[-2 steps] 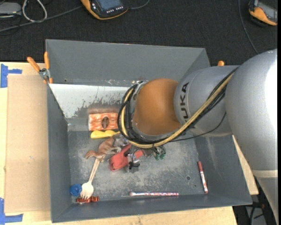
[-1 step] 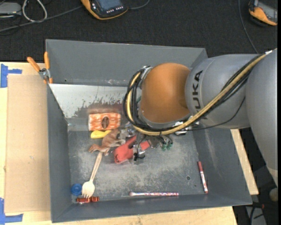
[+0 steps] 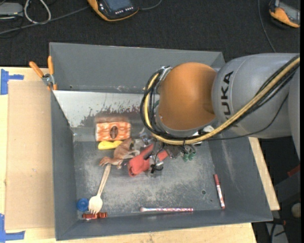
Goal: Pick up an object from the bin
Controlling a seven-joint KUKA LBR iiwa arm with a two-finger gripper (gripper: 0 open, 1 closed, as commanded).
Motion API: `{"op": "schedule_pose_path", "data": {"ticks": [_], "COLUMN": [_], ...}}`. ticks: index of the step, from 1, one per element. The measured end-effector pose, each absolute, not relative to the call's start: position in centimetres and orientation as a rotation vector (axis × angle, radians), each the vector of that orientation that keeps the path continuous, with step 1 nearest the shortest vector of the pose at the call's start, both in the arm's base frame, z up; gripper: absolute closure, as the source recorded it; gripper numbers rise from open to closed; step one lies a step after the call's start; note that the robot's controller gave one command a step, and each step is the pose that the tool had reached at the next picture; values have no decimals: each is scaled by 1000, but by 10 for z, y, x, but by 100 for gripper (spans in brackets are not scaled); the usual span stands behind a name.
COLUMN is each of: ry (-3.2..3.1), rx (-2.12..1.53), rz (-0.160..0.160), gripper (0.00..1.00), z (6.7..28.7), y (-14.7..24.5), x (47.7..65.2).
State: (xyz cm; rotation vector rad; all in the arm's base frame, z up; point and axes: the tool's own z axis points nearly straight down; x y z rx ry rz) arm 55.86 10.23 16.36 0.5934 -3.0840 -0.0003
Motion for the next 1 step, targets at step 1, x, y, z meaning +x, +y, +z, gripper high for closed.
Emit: {"op": "schedule_pose_path", "data": {"ticks": [1], "ry": [-3095], "rx": [539], "rz": [-2], "gripper": [100], "z": [220], "y": [96], "x": [571]}}
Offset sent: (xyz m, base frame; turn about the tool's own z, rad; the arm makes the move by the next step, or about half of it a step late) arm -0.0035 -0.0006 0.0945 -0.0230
